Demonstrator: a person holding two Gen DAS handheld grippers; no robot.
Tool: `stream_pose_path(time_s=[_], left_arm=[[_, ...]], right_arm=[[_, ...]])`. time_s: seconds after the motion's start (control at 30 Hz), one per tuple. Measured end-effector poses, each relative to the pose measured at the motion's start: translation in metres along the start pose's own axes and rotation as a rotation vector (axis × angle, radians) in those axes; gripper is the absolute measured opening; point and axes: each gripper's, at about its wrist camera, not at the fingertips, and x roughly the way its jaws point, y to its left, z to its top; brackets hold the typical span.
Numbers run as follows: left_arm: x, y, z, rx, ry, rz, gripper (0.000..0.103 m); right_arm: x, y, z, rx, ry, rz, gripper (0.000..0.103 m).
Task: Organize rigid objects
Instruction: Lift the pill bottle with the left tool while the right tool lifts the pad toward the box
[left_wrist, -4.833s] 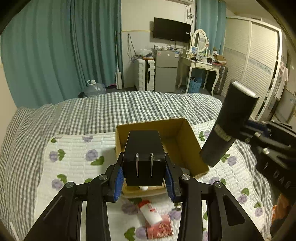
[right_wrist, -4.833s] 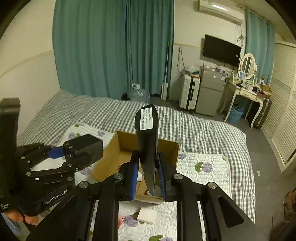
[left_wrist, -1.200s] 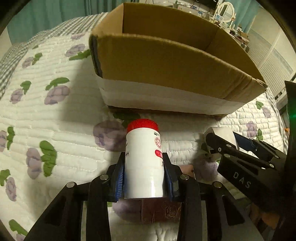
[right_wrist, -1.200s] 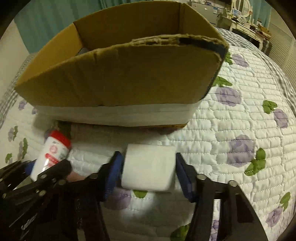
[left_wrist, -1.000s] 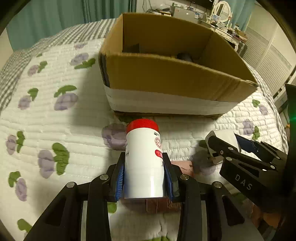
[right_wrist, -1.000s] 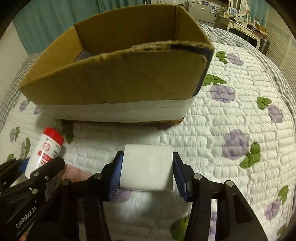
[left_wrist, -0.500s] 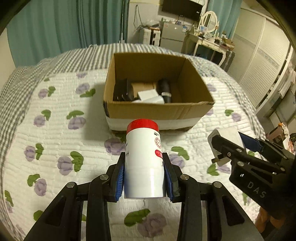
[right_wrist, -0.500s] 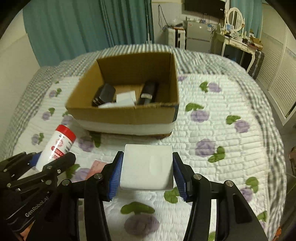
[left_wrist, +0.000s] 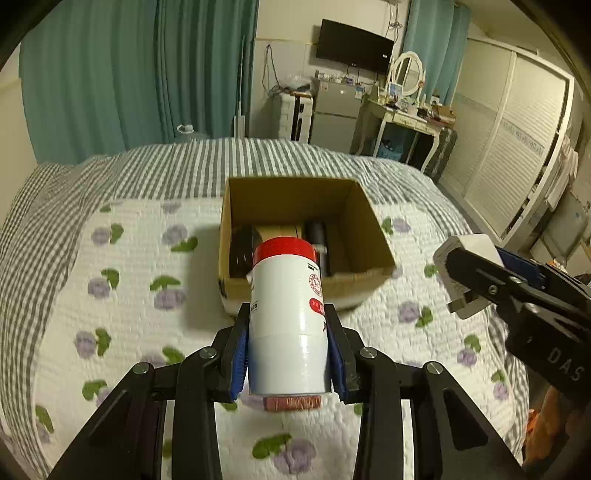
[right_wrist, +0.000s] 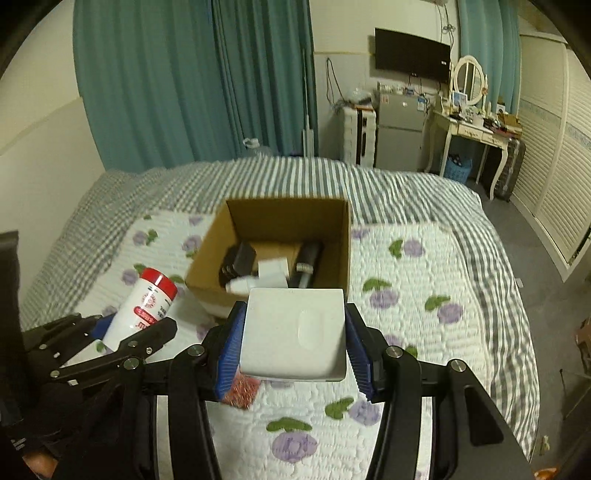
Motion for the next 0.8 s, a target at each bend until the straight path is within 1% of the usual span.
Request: stream_pose_path(time_s=[0.07, 0.13, 0.2, 0.33, 0.4, 0.57, 0.7, 0.8], left_arm=[[0.004, 0.001, 0.013, 0.015, -0.02, 0.014, 0.037], [0.011, 0.004, 0.026, 0.009, -0.025, 0.012, 0.037], [0.021, 0.006, 0.04, 0.008, -0.03, 0.001, 0.037], [0.046, 0.006, 0.063, 0.031, -0.042, 0.005, 0.037], [0.065, 0.008, 0.075, 0.032, -0.029, 0.007, 0.037], [0.107, 0.011, 0.089, 0.058, 0.01, 0.023, 0.037], [0.14, 0.012, 0.094, 0.078, 0.04, 0.035, 0.037], [0.159, 0.012, 0.097, 0.074, 0.068, 0.022, 0.037]], right_arm=[[-0.001, -0.002, 0.013, -0.001, -0.018, 0.006, 0.051], [0.003, -0.005, 0.022, 0.005, -0.022, 0.014, 0.051], [0.012, -0.008, 0.034, 0.01, -0.024, 0.023, 0.051], [0.037, -0.016, 0.06, 0.032, -0.024, 0.04, 0.051], [0.054, -0.019, 0.071, 0.039, -0.019, 0.044, 0.051], [0.103, -0.021, 0.096, 0.03, 0.014, 0.036, 0.051], [0.138, -0.025, 0.105, 0.023, 0.035, 0.023, 0.051], [0.168, -0.027, 0.109, 0.007, 0.057, 0.012, 0.051]])
